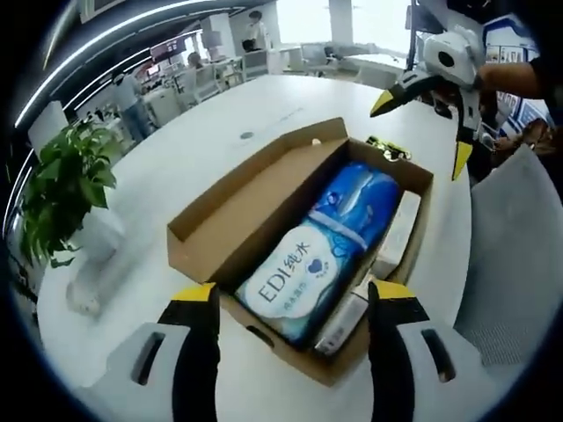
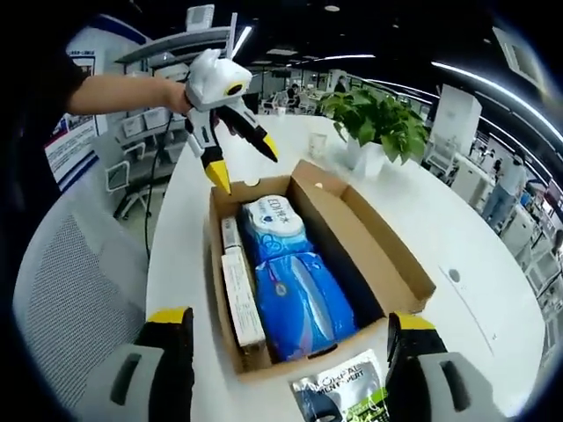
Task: Operate the shoe box by opening the lid, removing the specified soft item, and placing it in the target area until the item is outside and the box remains undamaged.
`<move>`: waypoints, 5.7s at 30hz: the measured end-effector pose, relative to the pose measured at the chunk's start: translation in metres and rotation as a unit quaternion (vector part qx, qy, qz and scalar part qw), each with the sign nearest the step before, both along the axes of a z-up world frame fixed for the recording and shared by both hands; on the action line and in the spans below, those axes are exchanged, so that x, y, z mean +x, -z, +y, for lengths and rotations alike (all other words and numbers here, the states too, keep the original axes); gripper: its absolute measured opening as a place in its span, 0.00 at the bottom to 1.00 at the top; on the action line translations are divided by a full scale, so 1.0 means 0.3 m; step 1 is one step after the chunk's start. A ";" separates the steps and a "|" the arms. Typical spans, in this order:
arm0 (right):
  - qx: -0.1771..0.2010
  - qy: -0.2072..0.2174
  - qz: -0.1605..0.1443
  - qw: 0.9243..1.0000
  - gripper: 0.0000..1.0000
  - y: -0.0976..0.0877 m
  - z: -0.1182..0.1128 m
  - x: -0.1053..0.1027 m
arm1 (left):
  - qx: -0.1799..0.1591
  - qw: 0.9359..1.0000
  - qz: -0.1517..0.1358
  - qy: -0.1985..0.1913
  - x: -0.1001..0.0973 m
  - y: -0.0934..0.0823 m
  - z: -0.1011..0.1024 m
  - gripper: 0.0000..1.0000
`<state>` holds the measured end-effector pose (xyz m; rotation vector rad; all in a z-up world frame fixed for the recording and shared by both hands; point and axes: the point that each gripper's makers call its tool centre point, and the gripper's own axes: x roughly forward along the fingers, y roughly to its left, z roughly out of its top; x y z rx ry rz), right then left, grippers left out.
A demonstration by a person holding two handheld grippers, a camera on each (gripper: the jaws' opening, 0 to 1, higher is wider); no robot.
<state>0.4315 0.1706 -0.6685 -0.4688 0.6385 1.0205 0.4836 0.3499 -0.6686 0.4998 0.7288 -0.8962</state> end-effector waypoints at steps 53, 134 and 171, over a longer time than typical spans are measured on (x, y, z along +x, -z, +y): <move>0.015 -0.035 0.011 0.999 0.69 0.183 0.357 0.150 | 0.098 0.978 0.017 0.183 0.047 0.216 -0.045 0.61; -0.051 -0.104 -0.007 0.993 0.44 0.349 0.478 0.233 | 0.133 0.961 -0.010 0.243 0.080 0.323 -0.080 0.56; -0.047 -0.107 -0.031 0.993 0.43 0.223 0.483 0.221 | 0.144 0.958 -0.026 0.248 0.063 0.214 -0.073 0.56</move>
